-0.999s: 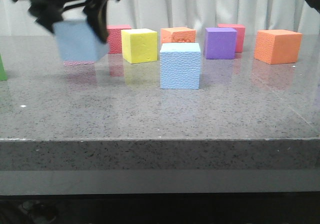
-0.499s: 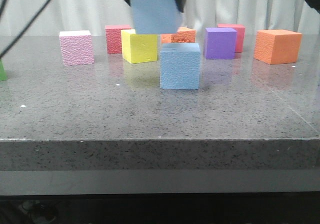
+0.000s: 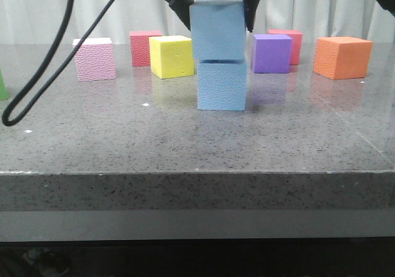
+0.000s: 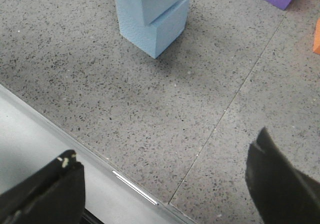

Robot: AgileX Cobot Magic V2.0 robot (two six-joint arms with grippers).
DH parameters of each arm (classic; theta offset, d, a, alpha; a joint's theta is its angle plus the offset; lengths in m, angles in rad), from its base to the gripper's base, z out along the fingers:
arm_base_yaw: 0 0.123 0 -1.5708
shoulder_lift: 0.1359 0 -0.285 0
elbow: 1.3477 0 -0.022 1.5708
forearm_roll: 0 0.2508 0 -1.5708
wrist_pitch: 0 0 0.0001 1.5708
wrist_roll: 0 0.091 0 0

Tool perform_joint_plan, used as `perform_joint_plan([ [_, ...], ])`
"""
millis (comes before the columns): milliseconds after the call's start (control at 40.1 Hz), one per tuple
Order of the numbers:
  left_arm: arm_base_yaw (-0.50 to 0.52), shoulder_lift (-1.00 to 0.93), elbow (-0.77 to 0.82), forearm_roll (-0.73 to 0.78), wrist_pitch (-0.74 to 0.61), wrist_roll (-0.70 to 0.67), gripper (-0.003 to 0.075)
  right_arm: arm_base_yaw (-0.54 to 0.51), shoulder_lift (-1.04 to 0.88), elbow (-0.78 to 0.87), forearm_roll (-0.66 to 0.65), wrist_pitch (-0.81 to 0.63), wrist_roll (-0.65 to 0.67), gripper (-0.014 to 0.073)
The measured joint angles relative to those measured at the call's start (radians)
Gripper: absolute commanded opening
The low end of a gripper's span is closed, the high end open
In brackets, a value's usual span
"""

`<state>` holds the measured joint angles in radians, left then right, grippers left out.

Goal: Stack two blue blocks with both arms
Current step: 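Lift the cube with the left gripper and place it atop the first blue cube, then open the left gripper and raise it off the stack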

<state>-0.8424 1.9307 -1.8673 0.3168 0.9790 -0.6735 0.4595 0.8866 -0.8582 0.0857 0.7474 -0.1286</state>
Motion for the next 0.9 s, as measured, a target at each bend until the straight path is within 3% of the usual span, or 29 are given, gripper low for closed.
perform_joint_plan([
  [100, 0.000, 0.000, 0.000, 0.000, 0.000, -0.001, 0.0664, 0.000, 0.000, 0.000, 0.000, 0.000, 0.000, 0.0653],
  [424, -0.004, -0.039, -0.018, -0.012, 0.000, 0.049, 0.0664, 0.000, 0.000, 0.000, 0.000, 0.000, 0.000, 0.0653],
  [674, 0.005, -0.168, -0.010, -0.119, 0.071, 0.365, 0.0664, 0.000, 0.000, 0.000, 0.000, 0.000, 0.000, 0.0653],
  [899, 0.100, -0.329, 0.147, -0.317, 0.026, 0.634, 0.0664, 0.000, 0.000, 0.000, 0.000, 0.000, 0.000, 0.0653],
])
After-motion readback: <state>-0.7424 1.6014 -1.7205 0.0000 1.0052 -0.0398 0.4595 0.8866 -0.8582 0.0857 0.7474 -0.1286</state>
